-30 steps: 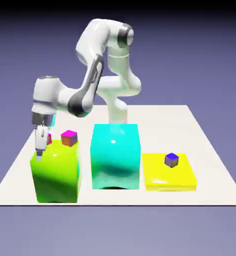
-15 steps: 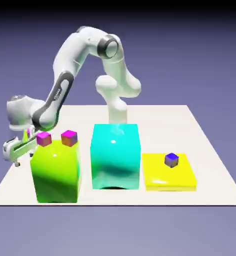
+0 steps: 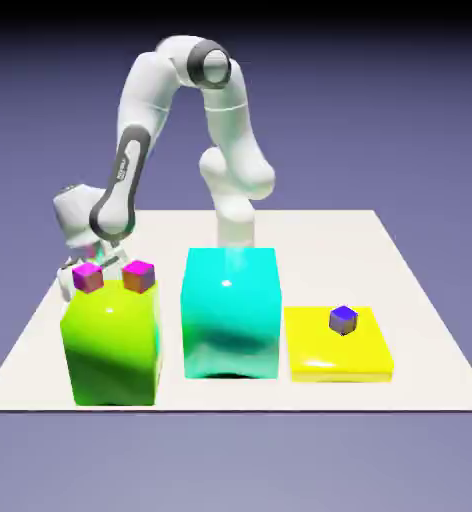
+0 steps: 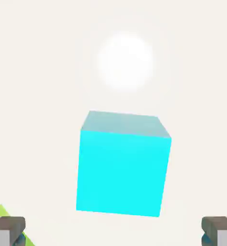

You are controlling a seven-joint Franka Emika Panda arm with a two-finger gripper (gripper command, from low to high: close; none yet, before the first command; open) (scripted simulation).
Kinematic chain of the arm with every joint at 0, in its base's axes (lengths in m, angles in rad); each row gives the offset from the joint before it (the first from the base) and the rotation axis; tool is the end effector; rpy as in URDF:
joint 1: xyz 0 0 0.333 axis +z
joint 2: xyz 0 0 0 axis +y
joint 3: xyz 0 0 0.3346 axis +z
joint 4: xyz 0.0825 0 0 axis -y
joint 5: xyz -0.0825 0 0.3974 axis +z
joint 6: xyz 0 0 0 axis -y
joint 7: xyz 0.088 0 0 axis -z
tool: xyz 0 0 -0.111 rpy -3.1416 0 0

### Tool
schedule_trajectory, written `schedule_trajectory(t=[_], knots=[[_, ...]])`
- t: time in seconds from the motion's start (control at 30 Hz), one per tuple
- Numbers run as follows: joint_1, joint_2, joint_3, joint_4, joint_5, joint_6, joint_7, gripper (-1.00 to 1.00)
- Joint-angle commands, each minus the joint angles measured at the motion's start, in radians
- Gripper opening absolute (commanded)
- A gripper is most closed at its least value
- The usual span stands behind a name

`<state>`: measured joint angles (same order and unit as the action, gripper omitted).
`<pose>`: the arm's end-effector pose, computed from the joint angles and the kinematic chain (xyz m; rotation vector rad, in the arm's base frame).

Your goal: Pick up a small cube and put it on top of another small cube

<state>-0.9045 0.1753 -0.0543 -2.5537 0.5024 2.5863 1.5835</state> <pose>0.2479 -0.3685 0.1941 -0.2244 2.9486 0.2946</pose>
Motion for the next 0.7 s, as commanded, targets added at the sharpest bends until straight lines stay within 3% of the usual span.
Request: schedule_trajectory(t=[0.0,0.17,0.2,0.43,0.67], knots=[[-0.008,0.036,0.018,0.007,0.026,0.029,-0.021,0.00],[-0.042,0.202,0.099,0.038,0.148,0.161,-0.119,0.00],[-0.042,0.202,0.099,0.038,0.148,0.161,-0.119,-1.00],[0.011,-0.007,-0.015,0.013,-0.019,-0.003,-0.003,-1.00],[0.220,-0.203,-0.118,0.247,-0.264,-0.293,0.045,-1.00]])
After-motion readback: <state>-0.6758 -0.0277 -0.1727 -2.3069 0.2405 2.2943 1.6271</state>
